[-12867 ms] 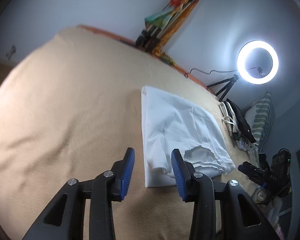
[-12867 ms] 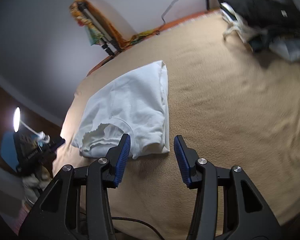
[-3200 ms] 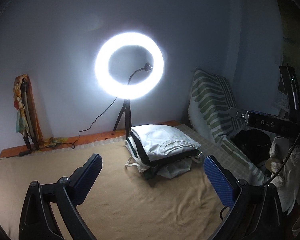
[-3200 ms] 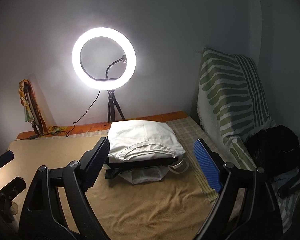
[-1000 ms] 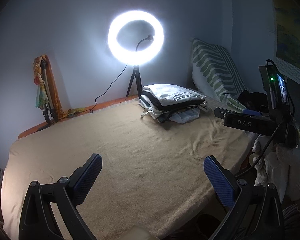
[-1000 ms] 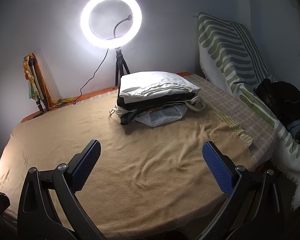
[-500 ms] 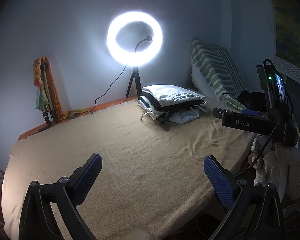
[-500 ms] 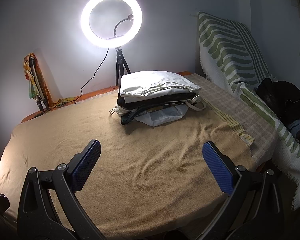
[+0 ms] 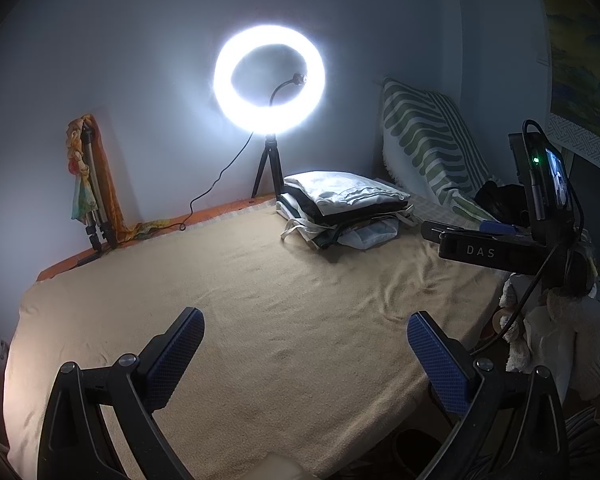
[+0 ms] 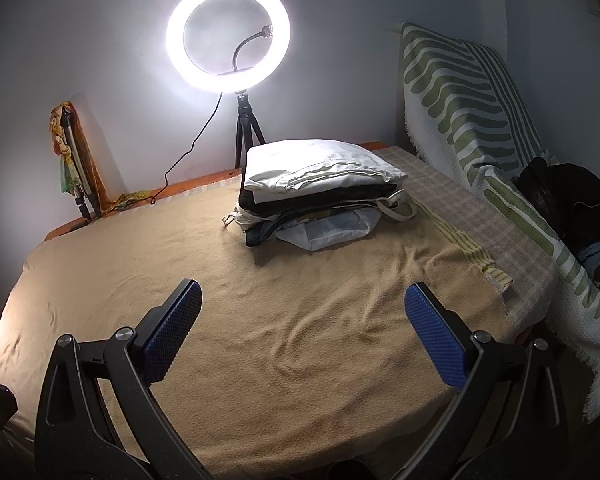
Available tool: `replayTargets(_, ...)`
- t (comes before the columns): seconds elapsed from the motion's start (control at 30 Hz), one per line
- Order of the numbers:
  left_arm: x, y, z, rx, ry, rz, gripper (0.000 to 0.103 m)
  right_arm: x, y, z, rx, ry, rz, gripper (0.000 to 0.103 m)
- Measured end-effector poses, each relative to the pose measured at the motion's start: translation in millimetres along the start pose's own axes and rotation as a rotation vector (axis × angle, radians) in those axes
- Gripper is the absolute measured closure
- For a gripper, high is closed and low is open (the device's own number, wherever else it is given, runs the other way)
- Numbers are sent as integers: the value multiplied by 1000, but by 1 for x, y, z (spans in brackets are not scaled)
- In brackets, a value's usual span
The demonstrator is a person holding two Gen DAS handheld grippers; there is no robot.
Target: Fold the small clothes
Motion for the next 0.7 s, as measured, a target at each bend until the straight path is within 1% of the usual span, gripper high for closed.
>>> replayTargets(0.4,0,0,0,0,3,-2,0,-2,0,-4,-9,21,11,0)
replayTargets(0.7,-1,0,-1,2,6,-4,0,-2,0,-4,-10,20,10,0)
Point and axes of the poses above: each gripper's, at about its wrist camera, not at the fingertips, and z roughly against the way its jaws point, x to its right, y to its top, the point moved 2 cm from there along -z, roughly the way its jaws point, and after that the axes turned 4 degrees about -y, right-handed, at the moved point
